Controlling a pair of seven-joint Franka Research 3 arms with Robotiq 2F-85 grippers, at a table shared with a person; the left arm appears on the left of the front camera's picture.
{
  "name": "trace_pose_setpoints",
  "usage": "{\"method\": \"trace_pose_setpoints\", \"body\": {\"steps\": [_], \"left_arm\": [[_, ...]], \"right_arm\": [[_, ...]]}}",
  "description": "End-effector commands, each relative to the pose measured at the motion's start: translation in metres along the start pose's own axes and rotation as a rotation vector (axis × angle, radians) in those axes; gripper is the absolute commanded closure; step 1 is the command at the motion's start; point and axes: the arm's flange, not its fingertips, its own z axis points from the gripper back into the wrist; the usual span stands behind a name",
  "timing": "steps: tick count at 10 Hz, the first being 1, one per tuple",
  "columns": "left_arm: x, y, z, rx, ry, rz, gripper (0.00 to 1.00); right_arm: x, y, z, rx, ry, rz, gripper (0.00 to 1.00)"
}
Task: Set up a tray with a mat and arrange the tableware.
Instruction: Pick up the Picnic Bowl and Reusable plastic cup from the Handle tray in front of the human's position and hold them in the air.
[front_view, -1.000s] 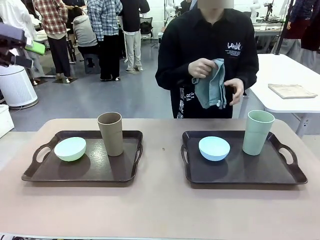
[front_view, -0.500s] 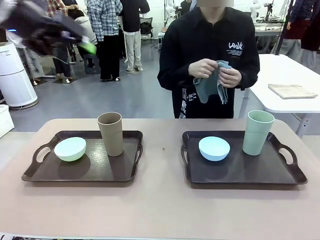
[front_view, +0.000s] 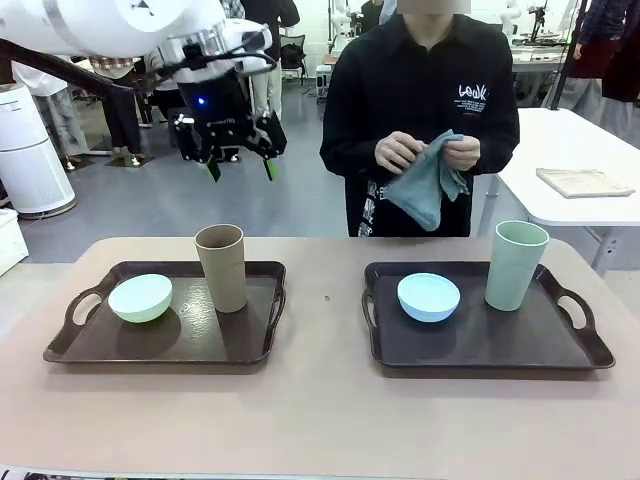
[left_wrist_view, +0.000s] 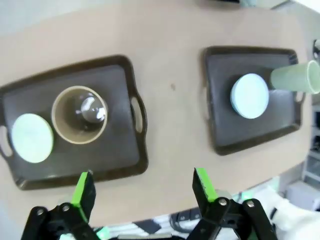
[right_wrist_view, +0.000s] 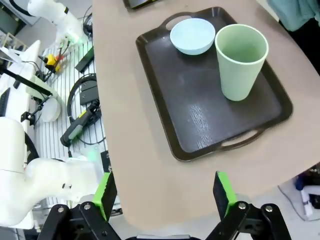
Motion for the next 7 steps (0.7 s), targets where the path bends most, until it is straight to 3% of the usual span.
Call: {"method": "trace_pose_setpoints", "body": {"steps": [1,2,3,5,7], "left_arm": [[-0.033,0.017,0.026,0.001,-0.114,0.003,0.0],[-0.033,0.017,0.026,0.001,-0.114,0.003,0.0],[-0.009,0.006,0.02,-0.005,-0.048,0.006,0.0],[0.003,-0.018,0.002,-0.107,0.025,-0.035,0.0],[0.012,-0.043,-0.013,-0.14,0.108,-0.05,0.0]], "right_arm": [[0.004,0.006,0.0,-0.006,-0.014,-0.04,0.0],[0.0,0.0,0.0,0.0,0.0,0.0,0.0],[0.011,-0.007,0.005,-0.027,0.052,0.312,0.0],[0.016,-0.041,0.005,-0.132,0.09,0.69,0.0],[0.013,-0.054,0.0,-0.199,0.097,0.831,0.0]]}}
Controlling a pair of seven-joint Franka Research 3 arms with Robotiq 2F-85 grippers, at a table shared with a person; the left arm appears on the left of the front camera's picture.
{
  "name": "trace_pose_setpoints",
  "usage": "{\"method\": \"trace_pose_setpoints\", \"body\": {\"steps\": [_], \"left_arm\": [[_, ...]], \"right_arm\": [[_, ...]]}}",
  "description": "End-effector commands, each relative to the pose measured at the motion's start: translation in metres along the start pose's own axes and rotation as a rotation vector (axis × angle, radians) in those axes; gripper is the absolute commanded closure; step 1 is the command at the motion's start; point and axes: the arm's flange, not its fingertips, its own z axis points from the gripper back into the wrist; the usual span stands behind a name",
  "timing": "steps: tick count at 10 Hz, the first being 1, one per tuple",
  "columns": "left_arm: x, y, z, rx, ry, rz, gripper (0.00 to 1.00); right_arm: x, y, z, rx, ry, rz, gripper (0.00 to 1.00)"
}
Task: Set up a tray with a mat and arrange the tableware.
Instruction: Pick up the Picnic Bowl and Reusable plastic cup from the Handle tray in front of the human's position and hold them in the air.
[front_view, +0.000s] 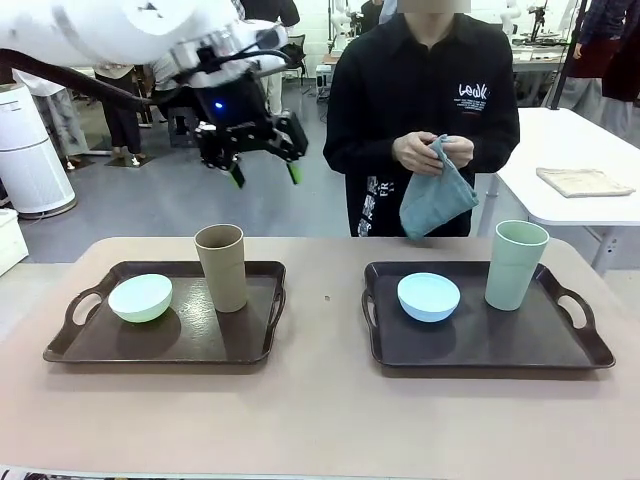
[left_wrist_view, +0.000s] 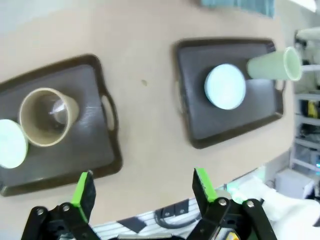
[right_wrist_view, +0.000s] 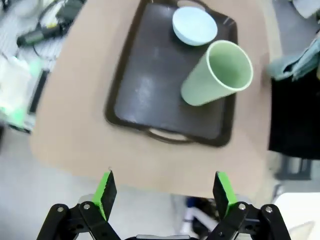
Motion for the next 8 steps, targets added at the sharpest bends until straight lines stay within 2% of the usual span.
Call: {"method": "trace_pose_setpoints", "body": {"steps": [1,2,4,5,6,7,8], "left_arm": [[0.026,-0.019,-0.001,-0.023,0.014,0.019,0.0],[0.0,0.0,0.0,0.0,0.0,0.0,0.0],[0.0,0.0,0.0,0.0,0.0,0.0,0.0],[0.0,0.0,0.0,0.0,0.0,0.0,0.0],[0.011,-0.007,-0.004,-0.015,0.007,0.0,0.0],[0.015,-0.006,-0.012,-0.057,0.063,0.008,0.0],[0.02,-0.008,-0.017,-0.081,0.098,0.021,0.0]], "right_arm": [[-0.017,0.001,-0.013,-0.077,-0.094,0.128,0.0],[0.0,0.0,0.0,0.0,0.0,0.0,0.0],[0.0,0.0,0.0,0.0,0.0,0.0,0.0],[-0.008,-0.002,-0.003,-0.031,-0.009,0.066,0.0],[-0.013,-0.011,-0.004,-0.019,0.037,0.144,0.0],[-0.02,-0.024,-0.006,-0.035,-0.007,0.306,0.0],[-0.027,-0.031,-0.011,-0.046,-0.007,0.417,0.0]]}}
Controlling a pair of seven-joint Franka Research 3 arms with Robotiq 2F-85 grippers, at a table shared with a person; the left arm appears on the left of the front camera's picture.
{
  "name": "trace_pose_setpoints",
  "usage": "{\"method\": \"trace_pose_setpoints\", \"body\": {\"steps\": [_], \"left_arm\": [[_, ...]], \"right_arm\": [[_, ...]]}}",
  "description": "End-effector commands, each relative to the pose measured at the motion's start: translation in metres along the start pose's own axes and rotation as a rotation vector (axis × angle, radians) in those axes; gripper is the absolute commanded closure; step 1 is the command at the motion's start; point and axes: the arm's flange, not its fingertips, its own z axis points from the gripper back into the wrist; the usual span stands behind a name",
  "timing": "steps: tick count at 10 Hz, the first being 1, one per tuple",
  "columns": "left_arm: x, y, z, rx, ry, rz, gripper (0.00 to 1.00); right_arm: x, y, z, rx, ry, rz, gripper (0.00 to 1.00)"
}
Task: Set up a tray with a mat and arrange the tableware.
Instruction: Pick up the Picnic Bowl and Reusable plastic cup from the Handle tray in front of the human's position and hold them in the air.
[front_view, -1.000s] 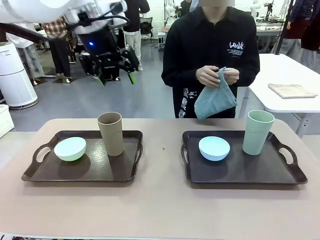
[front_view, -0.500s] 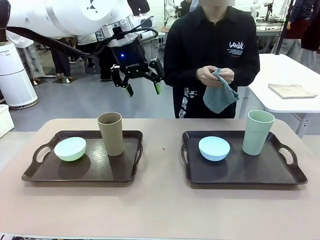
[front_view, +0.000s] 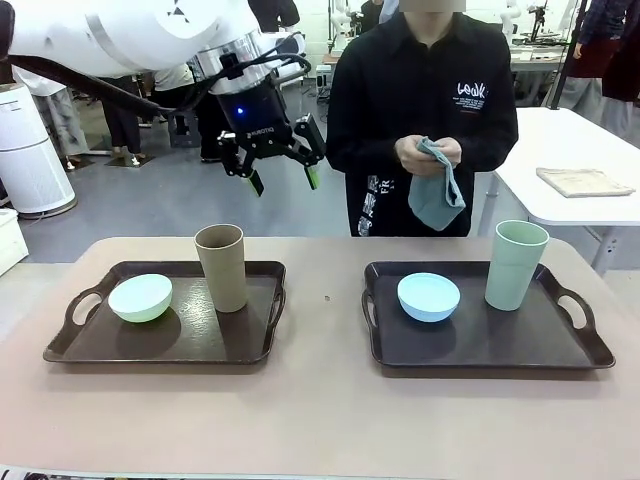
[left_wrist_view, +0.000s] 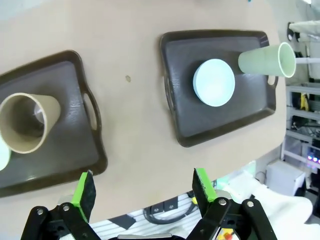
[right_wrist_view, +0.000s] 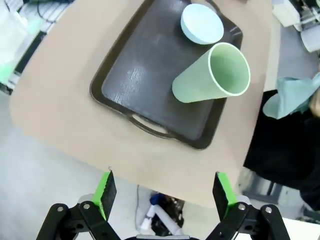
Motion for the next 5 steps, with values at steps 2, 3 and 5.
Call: {"method": "trace_pose_setpoints", "body": {"steps": [2,3,5], "left_arm": [[0.018,-0.011,-0.012,-0.063,0.069,-0.01,0.0],[0.027,-0.018,-0.023,-0.059,0.078,-0.034,0.0],[0.037,-0.031,-0.047,-0.067,0.109,-0.082,0.0]], "right_arm": [[-0.032,-0.02,-0.015,-0.096,-0.123,0.087,0.0],[-0.036,-0.029,-0.02,-0.097,-0.188,0.01,0.0],[-0.045,-0.043,-0.024,-0.109,-0.29,-0.201,0.0]]}}
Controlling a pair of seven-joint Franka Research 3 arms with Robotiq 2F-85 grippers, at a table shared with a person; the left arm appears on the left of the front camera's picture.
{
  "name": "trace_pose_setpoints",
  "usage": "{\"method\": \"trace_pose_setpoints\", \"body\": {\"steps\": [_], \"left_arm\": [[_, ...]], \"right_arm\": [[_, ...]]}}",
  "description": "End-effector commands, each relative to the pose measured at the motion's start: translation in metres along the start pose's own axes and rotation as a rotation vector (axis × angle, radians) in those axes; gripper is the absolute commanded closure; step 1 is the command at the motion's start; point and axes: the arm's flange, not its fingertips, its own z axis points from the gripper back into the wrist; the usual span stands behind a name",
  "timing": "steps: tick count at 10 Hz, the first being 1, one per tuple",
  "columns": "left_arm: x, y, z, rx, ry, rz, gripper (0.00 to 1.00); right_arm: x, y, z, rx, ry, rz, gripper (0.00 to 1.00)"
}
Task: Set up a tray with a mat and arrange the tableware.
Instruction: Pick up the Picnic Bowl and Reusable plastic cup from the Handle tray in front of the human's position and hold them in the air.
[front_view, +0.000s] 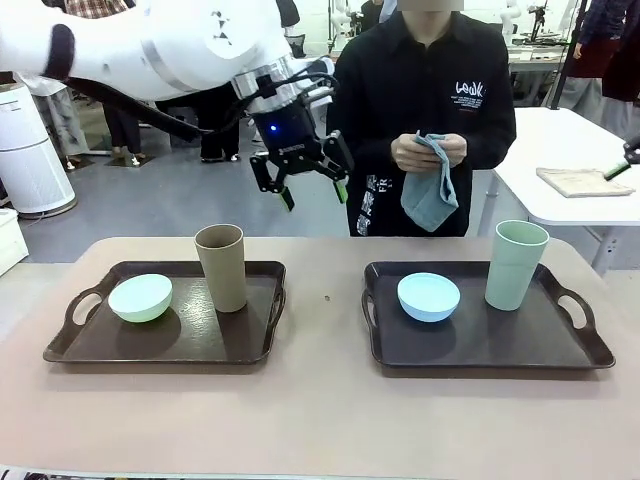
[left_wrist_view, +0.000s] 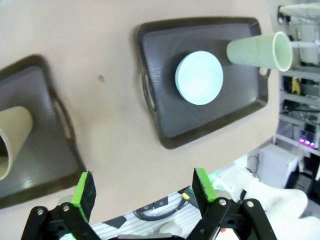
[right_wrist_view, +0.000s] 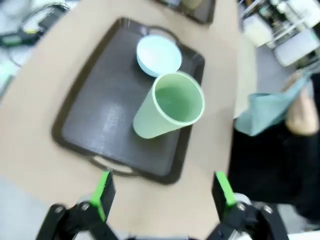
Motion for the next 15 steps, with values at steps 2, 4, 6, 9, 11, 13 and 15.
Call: {"method": "trace_pose_setpoints", "body": {"steps": [2,4,6,9,11,13,15], "left_arm": [[0.0,0.0,0.0,0.0,0.0,0.0,0.0],[0.0,0.0,0.0,0.0,0.0,0.0,0.0],[0.0,0.0,0.0,0.0,0.0,0.0,0.0],[0.022,-0.012,-0.019,0.021,-0.006,0.042,0.0],[0.033,-0.032,-0.035,0.094,0.021,0.087,0.0],[0.042,-0.047,-0.051,0.143,0.048,0.087,0.0],[0.054,-0.063,-0.07,0.17,0.075,0.082,0.0]], "right_arm": [[-0.029,-0.02,0.012,0.012,-0.072,-0.413,0.0],[-0.025,0.009,0.002,0.0,-0.043,-0.094,0.0],[-0.042,-0.003,0.007,0.069,-0.06,-0.175,0.0],[-0.084,-0.037,-0.011,0.054,-0.411,-0.253,0.0],[-0.096,-0.05,-0.028,0.073,-0.481,-0.31,0.0],[-0.105,-0.054,-0.041,0.115,-0.487,-0.352,0.0],[-0.113,-0.06,-0.065,0.159,-0.462,-0.361,0.0]]}}
